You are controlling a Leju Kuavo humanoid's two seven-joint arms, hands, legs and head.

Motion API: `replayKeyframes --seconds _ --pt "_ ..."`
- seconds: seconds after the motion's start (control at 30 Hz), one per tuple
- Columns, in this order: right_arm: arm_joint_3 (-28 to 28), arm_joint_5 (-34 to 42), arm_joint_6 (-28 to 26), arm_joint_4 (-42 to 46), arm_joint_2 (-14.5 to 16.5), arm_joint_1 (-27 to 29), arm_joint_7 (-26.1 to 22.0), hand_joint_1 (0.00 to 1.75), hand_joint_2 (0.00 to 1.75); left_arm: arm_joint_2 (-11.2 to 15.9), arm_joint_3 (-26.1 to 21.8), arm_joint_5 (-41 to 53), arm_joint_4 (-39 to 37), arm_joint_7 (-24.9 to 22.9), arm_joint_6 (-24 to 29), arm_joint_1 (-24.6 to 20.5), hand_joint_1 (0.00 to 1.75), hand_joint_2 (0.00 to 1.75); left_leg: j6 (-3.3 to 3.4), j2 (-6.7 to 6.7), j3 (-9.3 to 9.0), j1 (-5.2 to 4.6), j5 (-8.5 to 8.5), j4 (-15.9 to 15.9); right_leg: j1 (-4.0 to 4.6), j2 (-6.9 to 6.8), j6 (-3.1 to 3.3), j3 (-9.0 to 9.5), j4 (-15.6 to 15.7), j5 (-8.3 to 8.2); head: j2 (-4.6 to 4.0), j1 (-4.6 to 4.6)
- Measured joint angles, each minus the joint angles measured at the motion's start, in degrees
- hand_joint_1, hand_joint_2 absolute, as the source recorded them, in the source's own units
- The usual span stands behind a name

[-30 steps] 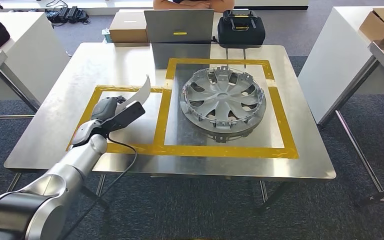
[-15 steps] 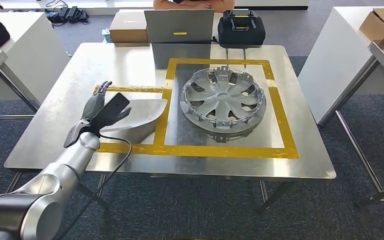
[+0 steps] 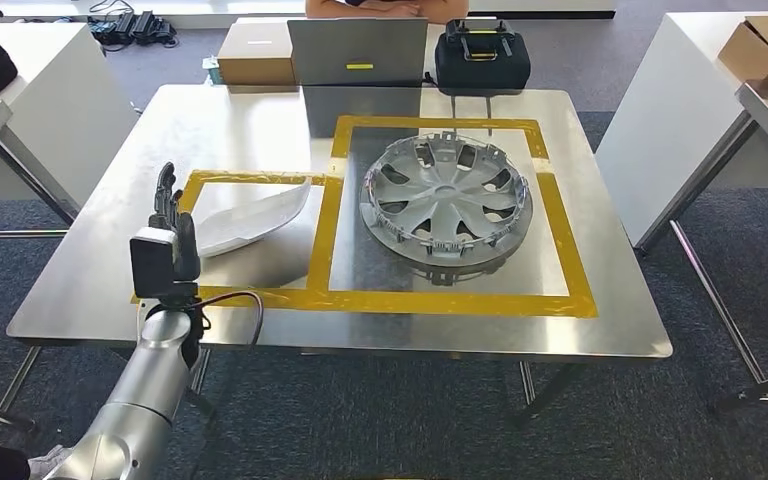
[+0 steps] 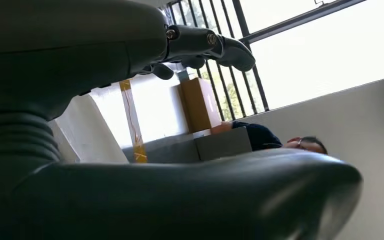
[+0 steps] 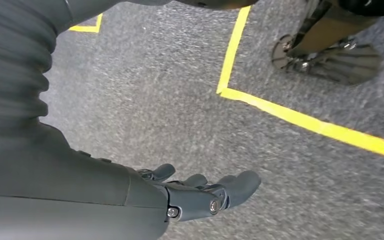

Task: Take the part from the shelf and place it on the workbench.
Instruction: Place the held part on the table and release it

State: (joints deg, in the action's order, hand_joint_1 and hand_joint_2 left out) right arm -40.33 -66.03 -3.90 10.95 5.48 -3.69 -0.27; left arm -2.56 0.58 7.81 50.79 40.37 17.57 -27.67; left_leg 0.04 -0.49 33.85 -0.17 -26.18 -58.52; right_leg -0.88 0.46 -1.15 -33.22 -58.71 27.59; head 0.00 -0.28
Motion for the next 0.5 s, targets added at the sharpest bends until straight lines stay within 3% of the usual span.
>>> replayKeyframes --seconds 0.27,0.5 --pt "-0.09 -0.19 -0.05 0.02 -0.04 0.42 -4.31 0.0 1.75 -0.21 10.96 -2.55 24.47 0.07 5.01 16.34 0.0 0.0 0.13 0.03 0.03 0.0 -0.11 0.0 0.0 -0.01 -0.05 0.03 0.11 0.03 0.0 0.02" --pt "-0.11 -0.54 -1.92 0.02 -0.08 0.28 -4.56 0.0 1.75 -0.03 17.87 -0.48 34.69 0.07 10.11 22.42 0.0 0.0 0.78 0.05 0.12 -0.26 -0.52 -0.4 -0.33 -0.07 -0.54 0.29 0.32 0.03 0.0 -0.06"
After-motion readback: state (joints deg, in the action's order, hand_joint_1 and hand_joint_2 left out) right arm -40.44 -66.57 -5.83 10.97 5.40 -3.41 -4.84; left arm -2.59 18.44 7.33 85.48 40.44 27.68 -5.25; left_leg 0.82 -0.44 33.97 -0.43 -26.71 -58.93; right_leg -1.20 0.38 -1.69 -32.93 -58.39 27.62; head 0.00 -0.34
